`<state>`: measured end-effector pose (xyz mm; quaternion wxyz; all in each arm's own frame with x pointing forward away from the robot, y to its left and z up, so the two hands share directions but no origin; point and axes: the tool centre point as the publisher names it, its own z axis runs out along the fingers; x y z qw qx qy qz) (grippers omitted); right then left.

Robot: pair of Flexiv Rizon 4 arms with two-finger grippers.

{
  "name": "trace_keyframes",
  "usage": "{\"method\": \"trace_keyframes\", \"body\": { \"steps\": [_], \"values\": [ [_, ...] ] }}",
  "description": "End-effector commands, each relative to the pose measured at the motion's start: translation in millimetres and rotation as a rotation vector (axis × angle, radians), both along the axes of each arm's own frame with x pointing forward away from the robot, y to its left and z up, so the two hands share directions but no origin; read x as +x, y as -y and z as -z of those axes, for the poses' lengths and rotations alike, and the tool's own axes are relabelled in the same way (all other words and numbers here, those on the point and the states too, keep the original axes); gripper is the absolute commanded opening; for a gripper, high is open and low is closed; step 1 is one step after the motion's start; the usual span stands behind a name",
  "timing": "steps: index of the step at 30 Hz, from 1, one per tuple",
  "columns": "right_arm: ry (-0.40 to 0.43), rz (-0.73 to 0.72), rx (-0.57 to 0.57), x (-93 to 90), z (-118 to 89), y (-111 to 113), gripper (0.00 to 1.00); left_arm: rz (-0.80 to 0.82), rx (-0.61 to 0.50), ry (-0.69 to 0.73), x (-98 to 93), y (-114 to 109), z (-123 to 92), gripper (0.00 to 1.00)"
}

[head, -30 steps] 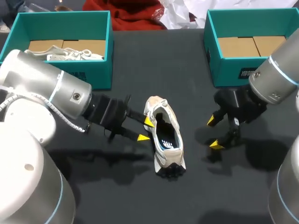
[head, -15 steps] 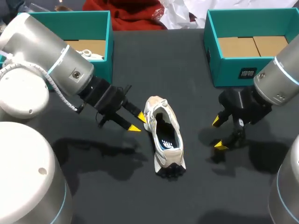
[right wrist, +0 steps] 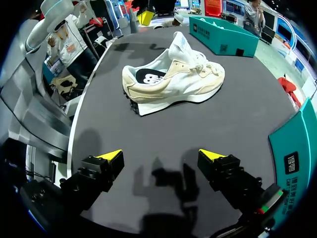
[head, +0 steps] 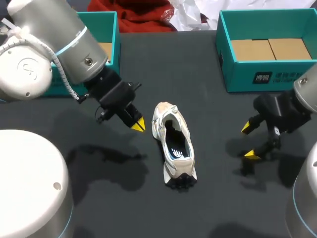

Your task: Take the shoe out of the shoebox, open the shoe tongue, remove and reinsert the insole, then place the shoe into the shoebox

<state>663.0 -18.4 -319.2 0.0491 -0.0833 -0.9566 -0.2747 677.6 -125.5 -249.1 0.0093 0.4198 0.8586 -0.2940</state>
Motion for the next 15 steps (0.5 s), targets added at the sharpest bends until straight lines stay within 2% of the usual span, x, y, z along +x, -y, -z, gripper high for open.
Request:
{"method": "trace_keyframes", "body": {
  "steps": [1,3,8,15],
  "values": [
    [0.006,0.003,-0.002,-3.7,-0.2,0.0,1.0,0.011,0.018,-0.01,2.3,2.1,0.4,0.0],
    [0.006,0.003,-0.002,-3.7,-0.2,0.0,1.0,0.011,0.018,-0.01,2.3,2.1,0.4,0.0],
    [0.006,0.003,-0.002,-3.7,-0.2,0.0,1.0,0.206,0.138,0.116,0.0,19.2,5.2,0.0],
    [0.01,0.088,-0.05,-6.0,-12.7,26.7,1.0,0.351,0.173,0.121,5.8,35.1,11.3,0.0]
  ]
}}
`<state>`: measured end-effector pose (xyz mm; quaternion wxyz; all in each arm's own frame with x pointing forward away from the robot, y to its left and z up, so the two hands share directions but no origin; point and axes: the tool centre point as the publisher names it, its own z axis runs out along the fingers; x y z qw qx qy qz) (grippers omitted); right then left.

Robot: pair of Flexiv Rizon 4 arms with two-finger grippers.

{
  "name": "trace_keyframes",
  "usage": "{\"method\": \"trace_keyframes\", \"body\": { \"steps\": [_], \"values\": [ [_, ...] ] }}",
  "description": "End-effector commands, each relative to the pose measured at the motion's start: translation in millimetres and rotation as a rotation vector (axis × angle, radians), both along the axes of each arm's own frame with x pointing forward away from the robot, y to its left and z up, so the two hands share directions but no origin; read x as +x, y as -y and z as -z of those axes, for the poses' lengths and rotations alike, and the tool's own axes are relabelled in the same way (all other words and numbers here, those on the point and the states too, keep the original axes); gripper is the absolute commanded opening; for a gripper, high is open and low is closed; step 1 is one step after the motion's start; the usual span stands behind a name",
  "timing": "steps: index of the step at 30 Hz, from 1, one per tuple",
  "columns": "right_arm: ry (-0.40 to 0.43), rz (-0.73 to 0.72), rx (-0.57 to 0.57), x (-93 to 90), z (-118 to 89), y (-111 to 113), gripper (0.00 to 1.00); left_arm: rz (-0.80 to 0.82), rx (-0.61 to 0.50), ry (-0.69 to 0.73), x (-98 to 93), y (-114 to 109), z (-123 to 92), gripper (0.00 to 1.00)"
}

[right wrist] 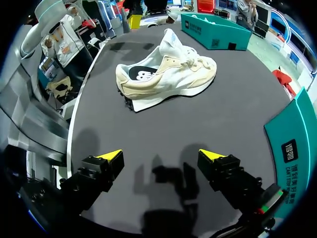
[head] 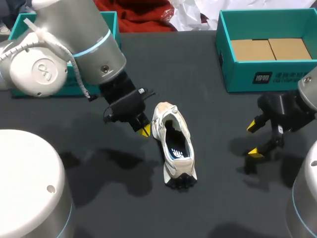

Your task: Take the shoe out of the shoebox, open the shoe tongue, remove and reinsert the insole, then place the shoe into the shoebox

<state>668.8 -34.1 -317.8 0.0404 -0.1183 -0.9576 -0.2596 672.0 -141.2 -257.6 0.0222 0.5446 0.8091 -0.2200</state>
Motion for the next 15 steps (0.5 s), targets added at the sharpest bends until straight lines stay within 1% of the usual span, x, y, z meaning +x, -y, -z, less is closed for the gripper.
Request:
{"method": "trace_keyframes", "body": {
  "steps": [1,3,13,15],
  "values": [
    [0.019,0.018,-0.017,-11.8,-12.0,16.7,1.0,0.119,0.102,-0.036,13.2,23.4,4.7,0.0],
    [0.014,0.024,-0.018,-11.7,-11.7,19.8,1.0,0.133,0.112,-0.037,14.8,25.0,5.7,0.0],
    [0.014,0.024,-0.018,-11.7,-11.7,19.8,1.0,0.133,0.112,-0.037,14.8,25.0,5.7,0.0],
    [0.014,0.024,-0.018,-11.7,-11.7,19.8,1.0,0.162,0.128,-0.031,14.9,31.3,13.9,0.0]
  ]
}}
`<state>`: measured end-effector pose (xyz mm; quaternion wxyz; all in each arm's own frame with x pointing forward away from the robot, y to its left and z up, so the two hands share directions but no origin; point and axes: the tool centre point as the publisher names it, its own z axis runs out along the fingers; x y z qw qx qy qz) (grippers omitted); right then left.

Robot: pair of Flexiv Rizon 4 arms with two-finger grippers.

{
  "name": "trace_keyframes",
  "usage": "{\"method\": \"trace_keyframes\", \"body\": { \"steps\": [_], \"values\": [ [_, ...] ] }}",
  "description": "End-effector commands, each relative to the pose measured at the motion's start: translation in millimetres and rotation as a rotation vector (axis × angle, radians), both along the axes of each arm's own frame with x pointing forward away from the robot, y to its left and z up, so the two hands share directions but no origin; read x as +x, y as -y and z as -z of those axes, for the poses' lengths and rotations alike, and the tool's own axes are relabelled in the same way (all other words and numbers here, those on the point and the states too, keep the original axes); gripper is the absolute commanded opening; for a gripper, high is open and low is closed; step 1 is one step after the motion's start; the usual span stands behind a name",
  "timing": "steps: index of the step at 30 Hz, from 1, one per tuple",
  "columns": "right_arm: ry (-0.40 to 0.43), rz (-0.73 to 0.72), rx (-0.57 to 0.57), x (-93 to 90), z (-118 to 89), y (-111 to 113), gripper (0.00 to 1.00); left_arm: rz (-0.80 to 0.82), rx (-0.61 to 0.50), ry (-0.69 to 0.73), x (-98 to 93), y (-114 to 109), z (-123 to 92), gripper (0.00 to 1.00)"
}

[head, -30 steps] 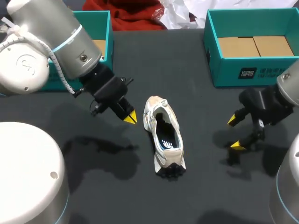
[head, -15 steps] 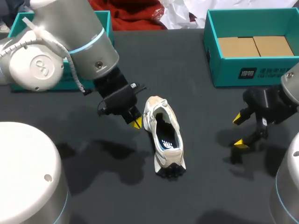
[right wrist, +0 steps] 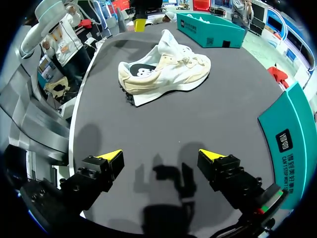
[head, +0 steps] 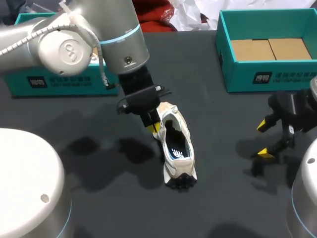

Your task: Take the shoe out of the shoebox, open the shoe tongue, remove and reinsert the insole, then place the shoe into the shoebox

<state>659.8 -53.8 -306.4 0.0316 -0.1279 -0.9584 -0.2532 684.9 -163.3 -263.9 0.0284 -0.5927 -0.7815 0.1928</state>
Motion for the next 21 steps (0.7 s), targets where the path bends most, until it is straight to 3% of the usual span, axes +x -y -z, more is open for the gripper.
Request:
{"method": "trace_keyframes", "body": {
  "steps": [1,5,12,21],
  "values": [
    [0.004,0.002,-0.002,-2.7,-0.3,0.1,1.0,0.053,0.044,0.006,0.7,11.1,10.4,0.0],
    [0.004,0.002,-0.002,-2.7,-0.3,0.1,1.0,0.128,0.096,0.01,-2.6,20.6,22.3,0.0],
    [0.004,0.002,-0.002,-2.7,-0.3,0.1,1.0,0.128,0.096,0.01,-2.6,20.6,22.3,0.0],
    [0.004,0.002,-0.002,-2.7,-0.3,0.1,1.0,0.246,0.151,0.0,-10.8,40.2,45.4,0.0]
  ]
}}
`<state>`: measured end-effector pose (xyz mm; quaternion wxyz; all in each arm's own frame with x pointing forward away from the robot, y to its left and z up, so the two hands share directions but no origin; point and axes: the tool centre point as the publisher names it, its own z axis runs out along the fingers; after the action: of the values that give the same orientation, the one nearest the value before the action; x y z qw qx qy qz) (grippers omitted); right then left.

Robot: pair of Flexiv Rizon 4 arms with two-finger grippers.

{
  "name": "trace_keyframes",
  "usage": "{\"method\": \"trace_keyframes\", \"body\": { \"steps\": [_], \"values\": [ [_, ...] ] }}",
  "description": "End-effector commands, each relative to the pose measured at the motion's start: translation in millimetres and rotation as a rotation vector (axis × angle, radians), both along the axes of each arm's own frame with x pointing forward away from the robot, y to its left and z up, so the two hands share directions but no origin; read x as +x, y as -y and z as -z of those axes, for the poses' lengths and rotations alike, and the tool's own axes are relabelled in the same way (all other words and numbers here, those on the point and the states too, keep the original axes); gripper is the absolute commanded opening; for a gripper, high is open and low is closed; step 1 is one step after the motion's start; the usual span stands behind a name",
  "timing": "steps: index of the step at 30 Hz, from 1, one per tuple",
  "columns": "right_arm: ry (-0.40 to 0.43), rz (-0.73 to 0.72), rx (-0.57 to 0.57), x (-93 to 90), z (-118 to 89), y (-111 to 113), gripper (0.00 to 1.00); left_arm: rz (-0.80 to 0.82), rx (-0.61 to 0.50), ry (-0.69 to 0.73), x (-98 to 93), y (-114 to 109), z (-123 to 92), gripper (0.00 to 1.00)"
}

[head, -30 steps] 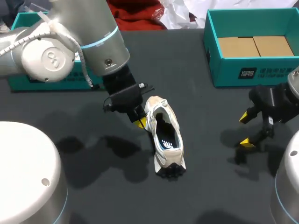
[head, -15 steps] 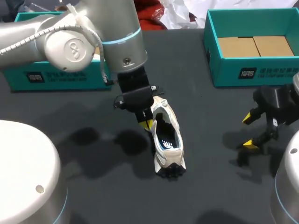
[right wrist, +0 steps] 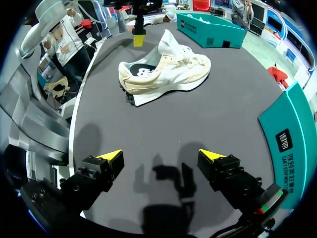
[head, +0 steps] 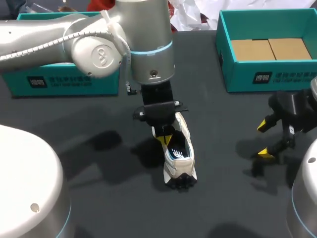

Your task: Take the shoe out of the shoebox, open the shoe tongue, remove and reinsert the insole, then place the shoe into the shoebox

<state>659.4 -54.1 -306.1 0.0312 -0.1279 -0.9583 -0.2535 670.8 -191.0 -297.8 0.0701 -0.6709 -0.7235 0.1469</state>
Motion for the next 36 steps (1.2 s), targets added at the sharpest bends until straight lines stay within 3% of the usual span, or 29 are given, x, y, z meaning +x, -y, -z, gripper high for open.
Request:
{"method": "trace_keyframes", "body": {
  "steps": [1,11,25,36],
  "values": [
    [0.003,0.002,-0.003,-2.3,0.0,-0.2,1.0,0.051,0.069,-0.012,2.0,13.1,13.6,0.0],
    [0.003,0.002,-0.003,-2.3,0.0,-0.2,1.0,0.095,0.101,0.008,0.4,11.4,11.7,0.0],
    [0.003,0.002,-0.003,-2.3,0.0,-0.2,1.0,0.183,0.162,-0.007,-5.8,7.2,50.7,0.0],
    [0.003,0.002,-0.003,-2.3,0.0,-0.2,1.0,0.19,0.15,0.002,-4.7,9.0,47.9,0.0]
  ]
}}
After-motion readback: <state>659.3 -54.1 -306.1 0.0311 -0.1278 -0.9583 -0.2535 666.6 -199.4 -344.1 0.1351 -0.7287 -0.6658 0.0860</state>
